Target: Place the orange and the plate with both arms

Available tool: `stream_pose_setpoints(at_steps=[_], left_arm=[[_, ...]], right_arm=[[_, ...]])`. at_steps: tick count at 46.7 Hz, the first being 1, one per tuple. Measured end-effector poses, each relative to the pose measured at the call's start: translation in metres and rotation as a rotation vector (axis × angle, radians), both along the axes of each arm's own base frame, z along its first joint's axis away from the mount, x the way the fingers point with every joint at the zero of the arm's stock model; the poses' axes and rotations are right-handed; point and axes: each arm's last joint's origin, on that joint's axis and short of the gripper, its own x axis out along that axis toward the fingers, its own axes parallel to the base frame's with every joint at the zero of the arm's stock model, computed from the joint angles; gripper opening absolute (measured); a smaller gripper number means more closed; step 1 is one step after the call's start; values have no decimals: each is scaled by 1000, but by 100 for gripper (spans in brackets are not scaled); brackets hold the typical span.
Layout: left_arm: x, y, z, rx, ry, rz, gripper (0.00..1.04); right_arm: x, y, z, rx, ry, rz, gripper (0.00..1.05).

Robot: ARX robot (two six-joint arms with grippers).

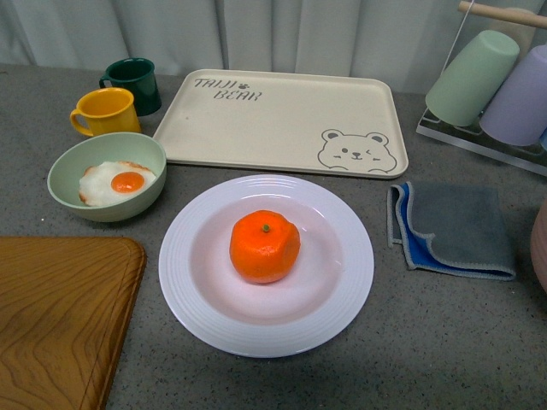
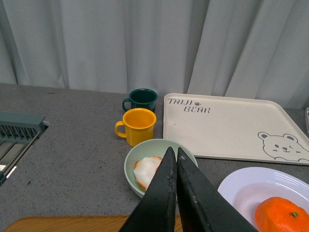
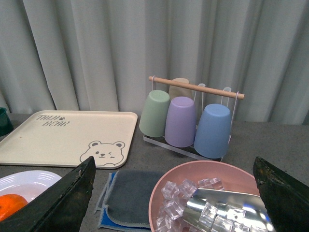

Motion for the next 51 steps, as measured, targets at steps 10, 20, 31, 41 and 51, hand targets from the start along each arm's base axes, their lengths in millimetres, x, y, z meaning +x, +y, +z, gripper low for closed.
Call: stream_pose_setpoints(at_steps=[10, 20, 31, 41, 51], left_arm=[[-13, 13, 4, -2, -14, -5, 4], [-25, 16, 9, -2, -30, 4, 4], [-35, 16, 11, -2, -39, 5, 4], [-42, 16, 12, -2, -40, 5, 4], [-47, 16, 11, -2, -40, 5, 4]], right_arm=[[0, 0, 0, 0, 0, 0, 95], [0, 0, 0, 0, 0, 0, 95], [0, 0, 0, 0, 0, 0, 95], [0, 0, 0, 0, 0, 0, 95], [0, 0, 0, 0, 0, 0, 95]])
